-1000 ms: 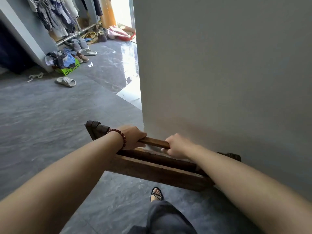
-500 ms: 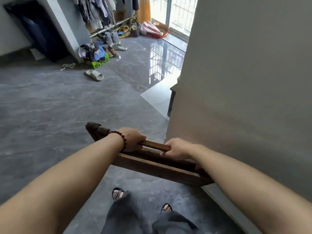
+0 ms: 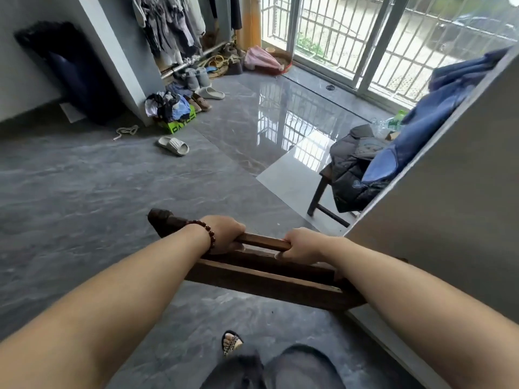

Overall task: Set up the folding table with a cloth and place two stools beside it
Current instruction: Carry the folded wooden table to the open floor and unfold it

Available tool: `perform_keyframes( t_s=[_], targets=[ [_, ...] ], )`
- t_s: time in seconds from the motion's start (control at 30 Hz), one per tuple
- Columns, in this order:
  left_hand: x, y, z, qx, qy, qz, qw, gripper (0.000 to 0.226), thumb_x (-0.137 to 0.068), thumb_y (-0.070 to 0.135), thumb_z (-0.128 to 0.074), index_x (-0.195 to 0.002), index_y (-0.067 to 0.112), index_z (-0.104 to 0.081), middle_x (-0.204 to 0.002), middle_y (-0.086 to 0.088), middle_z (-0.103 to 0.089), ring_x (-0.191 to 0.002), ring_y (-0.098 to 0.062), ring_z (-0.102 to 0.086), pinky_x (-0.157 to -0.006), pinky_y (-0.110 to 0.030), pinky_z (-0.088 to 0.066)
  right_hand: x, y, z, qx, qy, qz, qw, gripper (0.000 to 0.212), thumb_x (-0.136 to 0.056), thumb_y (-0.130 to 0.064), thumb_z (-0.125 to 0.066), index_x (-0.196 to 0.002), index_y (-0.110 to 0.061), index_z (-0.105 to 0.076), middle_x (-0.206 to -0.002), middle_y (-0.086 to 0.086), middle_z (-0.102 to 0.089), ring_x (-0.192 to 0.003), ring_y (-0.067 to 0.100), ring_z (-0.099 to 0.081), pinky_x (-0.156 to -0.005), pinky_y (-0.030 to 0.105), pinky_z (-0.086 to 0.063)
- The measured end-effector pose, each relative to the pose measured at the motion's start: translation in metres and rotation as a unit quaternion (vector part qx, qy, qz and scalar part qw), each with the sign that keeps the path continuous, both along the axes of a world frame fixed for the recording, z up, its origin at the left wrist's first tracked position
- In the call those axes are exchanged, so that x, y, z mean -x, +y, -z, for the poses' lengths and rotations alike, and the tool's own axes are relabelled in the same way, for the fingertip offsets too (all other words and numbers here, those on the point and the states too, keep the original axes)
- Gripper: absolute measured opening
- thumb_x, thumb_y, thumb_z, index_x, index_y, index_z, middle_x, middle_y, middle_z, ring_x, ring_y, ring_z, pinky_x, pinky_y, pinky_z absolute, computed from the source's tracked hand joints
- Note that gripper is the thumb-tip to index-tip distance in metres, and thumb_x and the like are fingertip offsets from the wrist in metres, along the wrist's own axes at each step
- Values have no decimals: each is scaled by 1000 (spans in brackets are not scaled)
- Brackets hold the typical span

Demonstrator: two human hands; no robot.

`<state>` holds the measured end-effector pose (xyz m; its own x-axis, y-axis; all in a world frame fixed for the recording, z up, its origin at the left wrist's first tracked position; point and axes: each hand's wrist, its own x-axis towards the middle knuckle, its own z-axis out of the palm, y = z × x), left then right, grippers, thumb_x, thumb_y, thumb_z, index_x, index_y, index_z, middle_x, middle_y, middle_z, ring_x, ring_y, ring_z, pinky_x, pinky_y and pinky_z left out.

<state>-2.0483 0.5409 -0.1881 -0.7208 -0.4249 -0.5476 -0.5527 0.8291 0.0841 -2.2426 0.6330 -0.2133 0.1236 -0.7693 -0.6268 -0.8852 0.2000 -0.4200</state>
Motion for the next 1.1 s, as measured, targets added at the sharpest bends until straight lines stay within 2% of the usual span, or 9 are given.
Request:
perform_keyframes(
  t_s=[0.17, 0.27, 0.4, 0.57, 0.67, 0.8, 0.97, 1.1],
  targets=[
    [-30, -61, -1, 13, -11, 3, 1000, 31, -94, 43, -45, -106, 15, -52, -111, -7, -61, -104, -27, -58, -78, -33, -43, -29, -60, 7, 4, -14, 4, 1000, 19, -83, -46, -59, -75, -30, -55, -75, -9, -54, -79, 18, -54, -71, 27, -38],
    [-42, -98, 0, 17, -16, 1, 1000, 31, -94, 43, -45, -105, 15, -51, -110, -7, -61, -102, -27, -58, -74, -32, -41, -41, -100, 12, -2, -15, 1, 1000, 17, -83, -45, -59, -82, -28, -57, -77, -7, -54, -81, 19, -54, -72, 28, -38],
    [-59, -156, -1, 12, -20, -19, 1000, 29, -94, 40, -46, -106, 15, -52, -112, -7, -60, -103, -27, -58, -79, -33, -42, -58, -165, 16, -5, -15, -17, 1000, 20, -83, -46, -60, -86, -27, -56, -76, -8, -52, -80, 18, -53, -69, 27, -36],
    [-81, -220, 0, -10, -26, -47, 999, 28, -94, 39, -47, -107, 15, -53, -112, -6, -60, -103, -25, -57, -81, -32, -42, -77, -239, 15, -13, -22, -32, 999, 20, -82, -41, -59, -66, -30, -53, -72, -10, -55, -68, 8, -51, -56, 23, -33],
    [-96, -253, 2, -17, -18, -64, 998, 29, -94, 40, -48, -106, 15, -53, -112, -6, -61, -104, -25, -57, -81, -32, -42, -89, -275, 13, -23, -28, -34, 999, 17, -82, -36, -58, -66, -32, -54, -74, -10, -57, -70, 7, -52, -59, 25, -35],
    [-124, -298, 11, -23, -18, -76, 997, 32, -94, 41, -47, -109, 13, -52, -113, -10, -60, -104, -28, -57, -79, -32, -42, -116, -323, 9, -32, -12, -53, 998, 7, -81, -35, -56, -76, -30, -58, -80, -6, -60, -79, 17, -57, -69, 28, -39],
    [-165, -360, 15, -25, 3, -80, 997, 34, -94, 41, -48, -110, 12, -52, -115, -11, -60, -105, -29, -57, -74, -30, -37, -160, -383, -3, -14, 22, -72, 997, 13, -84, -34, -56, -83, -22, -62, -89, 3, -63, -86, 24, -57, -74, 31, -45],
    [-210, -407, 10, -32, 10, -83, 996, 35, -94, 40, -49, -113, 11, -51, -117, -13, -59, -108, -31, -56, -81, -33, -41, -203, -431, -8, -10, 28, -70, 997, 10, -82, -34, -56, -78, -26, -59, -84, -1, -61, -82, 21, -56, -69, 29, -41]
  ],
)
